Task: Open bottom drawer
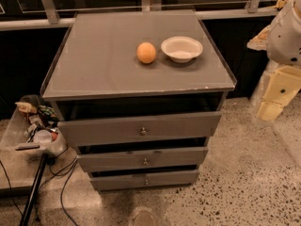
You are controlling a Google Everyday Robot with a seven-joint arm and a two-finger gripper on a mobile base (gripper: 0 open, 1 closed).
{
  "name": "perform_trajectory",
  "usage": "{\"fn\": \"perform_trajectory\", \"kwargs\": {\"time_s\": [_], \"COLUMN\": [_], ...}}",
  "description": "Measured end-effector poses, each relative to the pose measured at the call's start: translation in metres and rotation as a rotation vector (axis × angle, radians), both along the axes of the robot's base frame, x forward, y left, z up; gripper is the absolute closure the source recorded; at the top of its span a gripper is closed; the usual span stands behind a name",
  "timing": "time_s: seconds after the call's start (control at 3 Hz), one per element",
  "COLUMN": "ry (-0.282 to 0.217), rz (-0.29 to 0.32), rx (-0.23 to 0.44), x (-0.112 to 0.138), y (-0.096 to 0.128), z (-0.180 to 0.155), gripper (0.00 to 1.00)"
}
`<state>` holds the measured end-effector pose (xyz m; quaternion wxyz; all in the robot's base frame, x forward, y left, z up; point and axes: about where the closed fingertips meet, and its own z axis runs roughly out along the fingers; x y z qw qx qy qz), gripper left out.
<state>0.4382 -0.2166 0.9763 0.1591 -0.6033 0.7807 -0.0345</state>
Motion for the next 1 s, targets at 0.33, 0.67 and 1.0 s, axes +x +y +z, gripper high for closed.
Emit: {"fn": "perform_trajectory", "kwargs": {"time_s": [0.33, 0.67, 1.0], "ry": [0.0, -0.01, -0.005], "rz": [0.0, 0.0, 0.022], "rx": [0.0, 0.028, 0.124], "x": [0.0, -0.005, -0.016], "y": [0.0, 0.004, 0.012], "z": [0.0, -0.009, -0.048], "gripper": [0.0, 0.0, 0.0]}}
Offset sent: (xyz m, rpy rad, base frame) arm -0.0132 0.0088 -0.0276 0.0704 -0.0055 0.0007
